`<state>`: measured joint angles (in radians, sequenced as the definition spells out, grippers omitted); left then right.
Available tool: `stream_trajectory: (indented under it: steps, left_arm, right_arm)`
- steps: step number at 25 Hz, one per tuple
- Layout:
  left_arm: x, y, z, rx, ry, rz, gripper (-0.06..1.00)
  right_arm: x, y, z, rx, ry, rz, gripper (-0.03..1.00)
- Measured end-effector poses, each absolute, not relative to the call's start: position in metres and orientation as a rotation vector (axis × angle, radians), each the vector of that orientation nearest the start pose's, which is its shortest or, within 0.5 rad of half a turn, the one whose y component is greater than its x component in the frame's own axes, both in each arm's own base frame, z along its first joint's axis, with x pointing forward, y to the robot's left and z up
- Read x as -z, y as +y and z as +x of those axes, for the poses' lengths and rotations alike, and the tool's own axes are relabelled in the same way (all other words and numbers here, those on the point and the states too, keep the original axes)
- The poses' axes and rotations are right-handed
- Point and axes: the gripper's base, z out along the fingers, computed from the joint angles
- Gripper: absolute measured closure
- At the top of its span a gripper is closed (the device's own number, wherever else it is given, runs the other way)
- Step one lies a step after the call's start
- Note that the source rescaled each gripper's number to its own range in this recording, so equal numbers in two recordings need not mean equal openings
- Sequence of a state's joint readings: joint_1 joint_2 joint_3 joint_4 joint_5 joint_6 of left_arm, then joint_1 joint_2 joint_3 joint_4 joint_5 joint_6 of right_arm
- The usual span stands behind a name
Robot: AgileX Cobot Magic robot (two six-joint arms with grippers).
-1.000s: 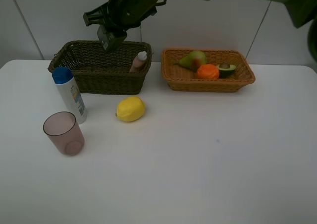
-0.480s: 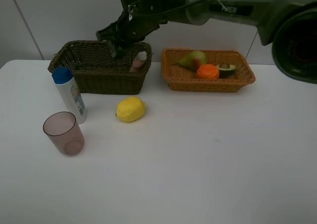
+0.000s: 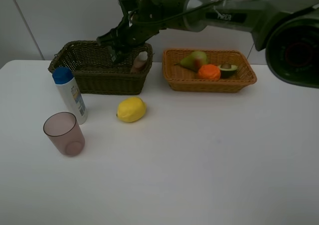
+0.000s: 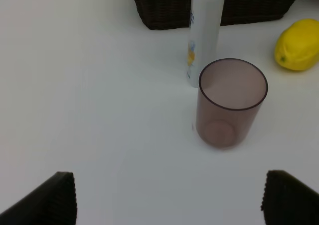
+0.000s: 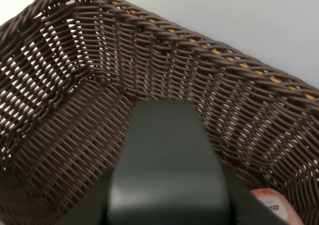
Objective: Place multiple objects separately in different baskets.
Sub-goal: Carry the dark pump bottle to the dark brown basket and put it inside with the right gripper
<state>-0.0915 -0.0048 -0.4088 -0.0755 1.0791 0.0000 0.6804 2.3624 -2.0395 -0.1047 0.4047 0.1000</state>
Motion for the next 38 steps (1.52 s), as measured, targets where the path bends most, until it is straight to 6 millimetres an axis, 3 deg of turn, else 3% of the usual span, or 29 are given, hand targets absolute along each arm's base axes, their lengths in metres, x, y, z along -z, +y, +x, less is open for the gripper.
stream_trajectory:
  steps: [13, 24, 35, 37, 38]
  left_arm:
    - [-0.25, -0.006, 0.002, 0.145, 2.148, 0.099, -0.06]
    - [-0.25, -0.006, 0.002, 0.145, 2.148, 0.099, -0.06]
    - [-0.25, -0.006, 0.002, 0.145, 2.148, 0.099, -0.06]
    - [-0.25, -0.006, 0.002, 0.145, 2.148, 0.099, -0.06]
    - [-0.25, -0.006, 0.002, 0.145, 2.148, 0.099, -0.06]
  right_arm:
    - [-0.202, 0.343, 0.43, -0.338, 2.116, -0.714, 0.88]
    - [-0.175, 0.341, 0.433, -0.313, 2.188, -0.725, 0.88]
    - [-0.171, 0.34, 0.434, -0.322, 2.209, -0.714, 0.88]
    - [-0.171, 0.34, 0.434, -0.32, 2.206, -0.716, 0.82]
    - [-0.172, 0.34, 0.434, -0.318, 2.197, -0.717, 0.73]
